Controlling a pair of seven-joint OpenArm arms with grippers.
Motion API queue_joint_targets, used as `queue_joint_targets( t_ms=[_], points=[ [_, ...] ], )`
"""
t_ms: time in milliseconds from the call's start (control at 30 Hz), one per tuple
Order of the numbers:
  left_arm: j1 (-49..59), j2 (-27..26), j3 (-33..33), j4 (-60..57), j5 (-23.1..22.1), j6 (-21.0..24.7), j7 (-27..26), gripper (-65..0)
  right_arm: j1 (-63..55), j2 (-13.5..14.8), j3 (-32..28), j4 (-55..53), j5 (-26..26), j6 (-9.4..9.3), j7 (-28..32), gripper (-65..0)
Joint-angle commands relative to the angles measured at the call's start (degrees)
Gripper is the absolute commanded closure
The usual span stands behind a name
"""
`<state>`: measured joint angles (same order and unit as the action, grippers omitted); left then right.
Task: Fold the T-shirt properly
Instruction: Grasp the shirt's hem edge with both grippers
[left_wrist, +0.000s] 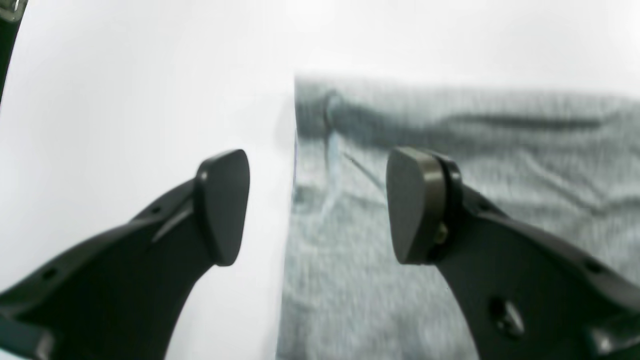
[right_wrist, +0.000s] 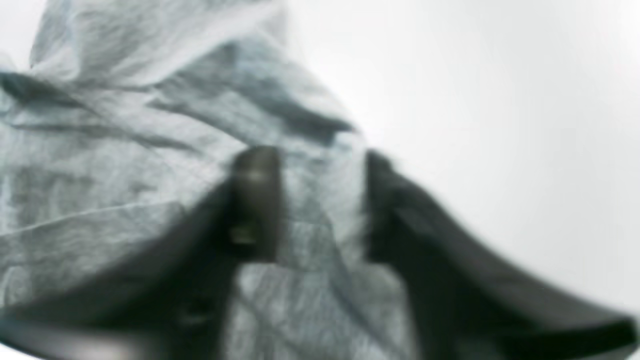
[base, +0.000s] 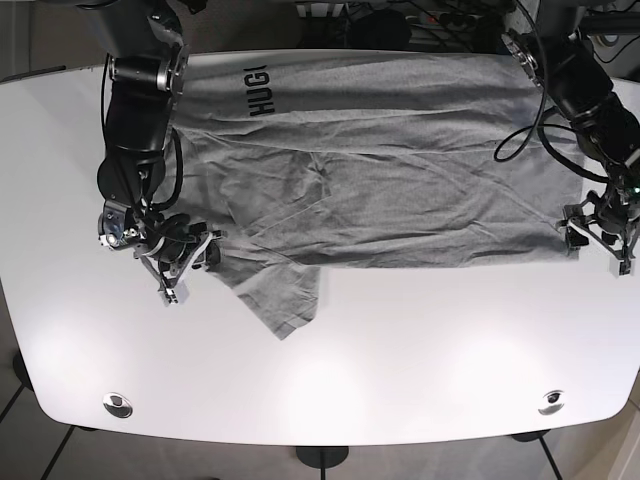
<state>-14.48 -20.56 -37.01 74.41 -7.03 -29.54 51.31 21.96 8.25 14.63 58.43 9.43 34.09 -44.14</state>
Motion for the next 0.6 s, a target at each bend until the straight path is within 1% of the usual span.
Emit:
queue_joint_targets(
  t_ms=[33,67,100,133,233,300,400,467,533,567,600],
  points=[
    [-4.7,-1.9,0.0,-6.0,-0.2,0.2,-3.4,-49.3,1.3,0.7,-0.2,0.7,0.4,-0.02,-0.4,-2.4],
    [-5.9,-2.6,0.0,-9.3,-0.2,0.2,-4.6,-52.2,1.3,0.7,-0.3,0.8,0.4,0.07,-0.4,-2.4],
    [-7.3,-3.6,0.0,-14.1,-0.2,0.0,-6.3,-53.1,1.3,0.7,-0.2,0.8,0.4,-0.02,-0.4,-2.4],
    [-8.6,-4.5,0.4,-17.5,-0.2,0.0,-7.6,-53.1,1.3,0.7,-0.2,0.8,0.4,-0.02,-0.4,-2.4],
    [-12.1,-6.5,4.9,-26.3,-0.8,0.0,-11.1,-53.1,1.3,0.7,-0.2,0.8,0.4,-0.02,-0.4,-2.4],
    [-13.4,-6.9,6.7,-30.9,-0.8,0.0,-13.3,-53.1,1.3,0.6,0.1,0.8,0.4,-0.02,-0.4,-2.4],
    [-14.3,-7.0,8.0,-35.1,-0.4,-0.1,-16.1,-53.1,1.3,0.6,0.2,0.8,0.4,-0.02,-0.4,-2.4],
    [-14.7,-6.9,10.2,-36.9,-0.8,-0.1,-16.4,-53.1,1.3,0.6,0.2,0.8,0.4,-0.02,-0.4,-2.4],
    [-14.7,-6.6,10.8,-37.4,-0.8,-0.1,-16.4,-52.9,1.3,0.6,0.2,0.8,0.4,-0.02,-0.4,-2.4],
    [-14.7,-6.6,10.8,-37.4,-0.8,-0.1,-16.4,-51.5,1.3,0.6,0.2,0.8,0.4,-0.02,-0.3,-2.2],
    [-14.7,-6.5,10.8,-37.4,-0.8,0.1,-16.5,-46.4,1.3,0.6,0.2,0.9,0.4,-0.11,-0.3,-2.2]
  ],
)
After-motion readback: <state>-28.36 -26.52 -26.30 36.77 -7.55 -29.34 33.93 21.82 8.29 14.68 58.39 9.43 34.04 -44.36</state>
